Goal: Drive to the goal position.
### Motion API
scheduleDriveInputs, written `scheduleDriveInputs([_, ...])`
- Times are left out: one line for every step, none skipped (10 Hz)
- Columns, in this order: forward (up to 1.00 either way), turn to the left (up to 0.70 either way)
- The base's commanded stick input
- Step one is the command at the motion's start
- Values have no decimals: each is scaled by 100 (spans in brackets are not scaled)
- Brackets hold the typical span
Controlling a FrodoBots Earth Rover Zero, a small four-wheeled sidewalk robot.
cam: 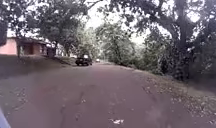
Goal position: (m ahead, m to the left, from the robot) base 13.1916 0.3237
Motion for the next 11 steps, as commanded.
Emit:
scheduleDriveInputs([70, 0])
scheduleDriveInputs([70, 0])
scheduleDriveInputs([70, 0])
scheduleDriveInputs([70, 0])
scheduleDriveInputs([70, 0])
scheduleDriveInputs([70, 0])
scheduleDriveInputs([70, 0])
scheduleDriveInputs([70, 0])
scheduleDriveInputs([70, 0])
scheduleDriveInputs([70, 0])
scheduleDriveInputs([70, 0])
